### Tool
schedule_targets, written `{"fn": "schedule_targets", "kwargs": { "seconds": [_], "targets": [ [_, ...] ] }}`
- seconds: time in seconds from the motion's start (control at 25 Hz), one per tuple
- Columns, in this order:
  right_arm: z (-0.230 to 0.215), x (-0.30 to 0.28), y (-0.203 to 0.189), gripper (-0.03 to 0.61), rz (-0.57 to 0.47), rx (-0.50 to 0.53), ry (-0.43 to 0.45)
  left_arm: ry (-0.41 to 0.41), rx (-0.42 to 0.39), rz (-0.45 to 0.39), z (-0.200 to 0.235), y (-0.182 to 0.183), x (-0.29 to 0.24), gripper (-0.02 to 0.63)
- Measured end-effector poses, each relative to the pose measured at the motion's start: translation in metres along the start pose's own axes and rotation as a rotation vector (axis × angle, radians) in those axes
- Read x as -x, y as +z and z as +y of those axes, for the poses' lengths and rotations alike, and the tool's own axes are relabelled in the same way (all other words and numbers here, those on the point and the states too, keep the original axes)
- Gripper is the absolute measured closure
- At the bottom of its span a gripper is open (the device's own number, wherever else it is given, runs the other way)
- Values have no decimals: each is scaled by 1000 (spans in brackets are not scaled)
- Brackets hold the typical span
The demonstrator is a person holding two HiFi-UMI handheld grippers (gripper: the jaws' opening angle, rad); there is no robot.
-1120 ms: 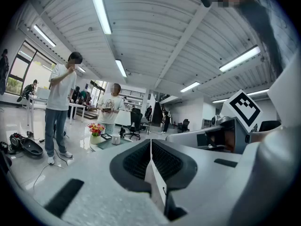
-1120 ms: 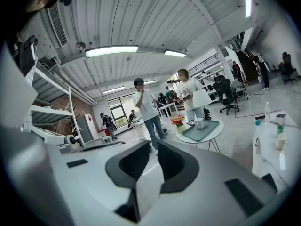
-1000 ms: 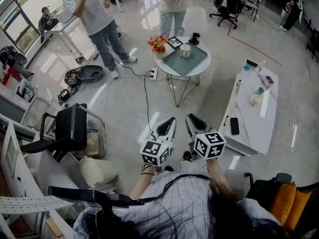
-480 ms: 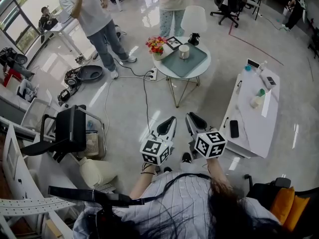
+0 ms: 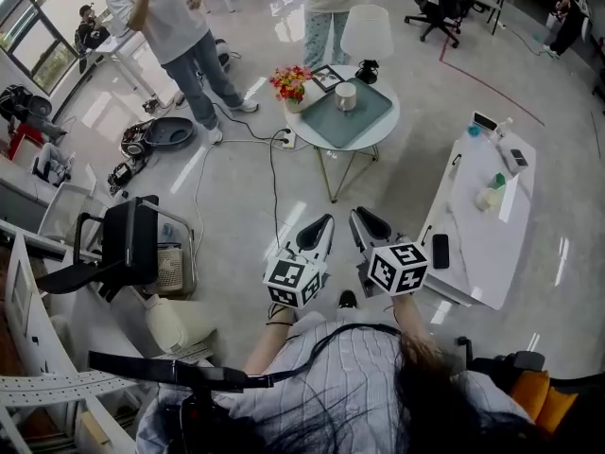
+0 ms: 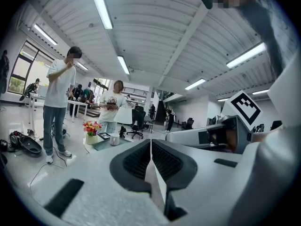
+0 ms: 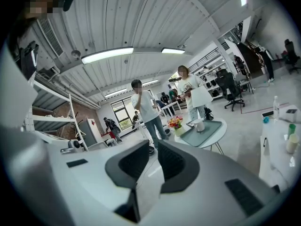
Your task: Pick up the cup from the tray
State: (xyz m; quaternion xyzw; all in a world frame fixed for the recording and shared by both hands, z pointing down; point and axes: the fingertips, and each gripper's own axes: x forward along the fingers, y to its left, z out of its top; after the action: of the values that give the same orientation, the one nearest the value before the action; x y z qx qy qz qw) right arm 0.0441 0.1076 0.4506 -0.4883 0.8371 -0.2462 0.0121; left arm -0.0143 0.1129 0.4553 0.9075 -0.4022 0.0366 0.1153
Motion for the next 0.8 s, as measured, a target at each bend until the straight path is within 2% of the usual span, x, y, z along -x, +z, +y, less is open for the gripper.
{"fn": "schedule_targets", "kwargs": {
  "seconds": [0.32, 0.6, 0.8],
  "targets": [
    [-19, -11, 0, 508, 29, 4, 33, 18, 8, 23, -3, -7, -21, 598],
    [-25, -30, 3, 508, 48, -13, 61, 48, 16, 34, 11, -4, -32, 598],
    [-33, -46, 2, 508, 63, -20, 59, 40, 16, 51, 23, -6, -45, 598]
  ]
}}
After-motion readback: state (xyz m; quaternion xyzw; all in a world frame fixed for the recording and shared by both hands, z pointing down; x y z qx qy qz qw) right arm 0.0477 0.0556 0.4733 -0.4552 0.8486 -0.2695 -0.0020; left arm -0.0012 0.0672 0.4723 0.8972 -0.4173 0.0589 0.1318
